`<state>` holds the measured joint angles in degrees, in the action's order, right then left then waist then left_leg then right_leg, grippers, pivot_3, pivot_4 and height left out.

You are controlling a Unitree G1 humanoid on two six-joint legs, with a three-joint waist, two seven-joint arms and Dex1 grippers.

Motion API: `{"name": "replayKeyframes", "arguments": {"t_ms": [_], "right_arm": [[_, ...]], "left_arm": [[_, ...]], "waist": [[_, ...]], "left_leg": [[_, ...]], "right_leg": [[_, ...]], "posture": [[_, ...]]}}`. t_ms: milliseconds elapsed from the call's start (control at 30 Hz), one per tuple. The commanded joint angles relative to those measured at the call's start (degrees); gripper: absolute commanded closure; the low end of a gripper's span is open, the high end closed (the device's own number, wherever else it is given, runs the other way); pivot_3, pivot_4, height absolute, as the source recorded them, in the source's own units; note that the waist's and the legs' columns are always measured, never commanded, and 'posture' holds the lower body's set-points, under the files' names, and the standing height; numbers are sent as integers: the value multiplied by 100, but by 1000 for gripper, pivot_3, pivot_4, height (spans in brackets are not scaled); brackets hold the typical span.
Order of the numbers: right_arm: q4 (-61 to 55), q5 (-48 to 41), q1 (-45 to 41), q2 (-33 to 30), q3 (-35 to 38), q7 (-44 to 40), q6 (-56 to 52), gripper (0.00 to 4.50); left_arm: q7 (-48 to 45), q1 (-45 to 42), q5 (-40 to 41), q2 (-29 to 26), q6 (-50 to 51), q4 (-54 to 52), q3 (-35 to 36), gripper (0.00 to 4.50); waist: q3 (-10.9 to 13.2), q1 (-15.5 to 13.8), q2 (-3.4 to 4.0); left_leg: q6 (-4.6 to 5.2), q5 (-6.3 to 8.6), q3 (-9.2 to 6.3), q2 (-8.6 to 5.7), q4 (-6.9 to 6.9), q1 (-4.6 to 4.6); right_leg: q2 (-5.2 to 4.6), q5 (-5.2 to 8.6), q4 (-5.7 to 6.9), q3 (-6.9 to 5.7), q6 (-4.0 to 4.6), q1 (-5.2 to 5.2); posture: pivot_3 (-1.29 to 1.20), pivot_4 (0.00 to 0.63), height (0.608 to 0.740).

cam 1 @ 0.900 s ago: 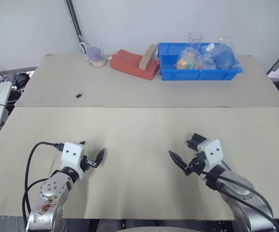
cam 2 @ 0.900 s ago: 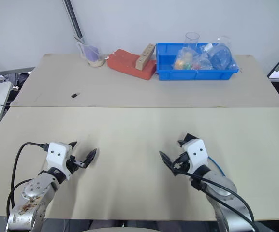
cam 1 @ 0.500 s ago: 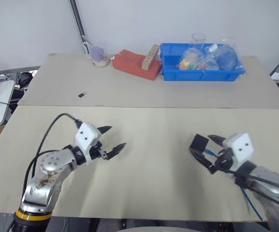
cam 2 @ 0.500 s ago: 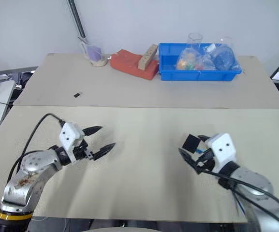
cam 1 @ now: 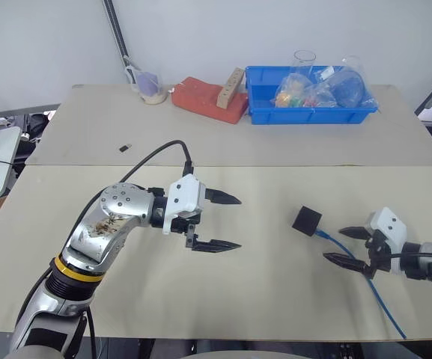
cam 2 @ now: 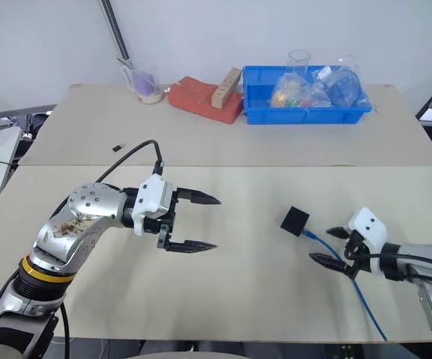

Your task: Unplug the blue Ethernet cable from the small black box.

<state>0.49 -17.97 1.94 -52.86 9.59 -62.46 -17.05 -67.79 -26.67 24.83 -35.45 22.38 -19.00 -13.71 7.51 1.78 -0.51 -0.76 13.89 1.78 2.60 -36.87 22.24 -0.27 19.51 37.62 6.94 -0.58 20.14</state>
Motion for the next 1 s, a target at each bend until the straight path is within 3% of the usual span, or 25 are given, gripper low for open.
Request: {"name": "replayKeyframes", "arguments": {"t_ms": [33, 200, 233, 400, 600, 633, 833, 1000], "right_arm": [[485, 218, -322, -5, -214, -212, 426, 0], [862, 369, -694, 122, -428, -315, 649, 0], [909, 369, -768, 149, -444, -335, 659, 551], [986, 364, -1035, 244, -529, -391, 610, 2283], [812, 320, -1015, 284, -576, -493, 614, 4315], [807, 317, -1019, 285, -579, -522, 645, 4472], [671, 411, -1382, 210, -530, -544, 1051, 4472], [375, 1247, -2678, 379, -1079, -264, 2623, 4472]], "left_arm": [[15, -11, 71, -67, -25, -154, 160, 28], [23, 99, 146, -103, -1, -259, 237, 28], [21, 98, 170, -92, -2, -282, 248, 0], [-27, 37, 122, -77, -75, -260, 213, 0], [-72, 92, 72, -88, -175, -219, 212, 0], [-71, 97, 78, -87, -173, -222, 219, 0], [231, 205, 295, -50, 156, -114, 538, 0], [1447, 206, 1755, 310, 2030, 427, 1786, 0]], "waist": [[-2, -6, 4], [-7, 28, 8], [-6, 38, 8], [-8, 59, 10], [-9, 26, 13], [-9, 23, 13], [-9, 48, 17], [-2, 104, 28]], "left_leg": [[0, 0, -2, 0, 0, 1], [0, 0, -9, 4, -2, -6], [0, 0, -11, 5, -2, -7], [0, 0, -15, 10, -2, -10], [0, 0, -17, 11, -3, -7], [0, 0, -17, 11, -3, -7], [0, 0, -16, 11, -3, -7], [0, 0, -19, 13, -3, -10]], "right_leg": [[0, 0, 0, -1, 0, 0], [0, 0, 3, 2, 0, -5], [1, 0, 5, 1, 0, -5], [6, 0, 9, 2, 0, -6], [6, 0, 9, 2, 0, -6], [6, 0, 9, 2, 0, -6], [5, 0, 9, 2, 0, -5], [9, 1, 36, 7, -1, 13]], "posture": [[0, 150, 740], [0, 150, 740], [0, 150, 740], [0, 150, 740], [0, 150, 740], [0, 150, 740], [0, 150, 740], [0, 150, 740]]}}
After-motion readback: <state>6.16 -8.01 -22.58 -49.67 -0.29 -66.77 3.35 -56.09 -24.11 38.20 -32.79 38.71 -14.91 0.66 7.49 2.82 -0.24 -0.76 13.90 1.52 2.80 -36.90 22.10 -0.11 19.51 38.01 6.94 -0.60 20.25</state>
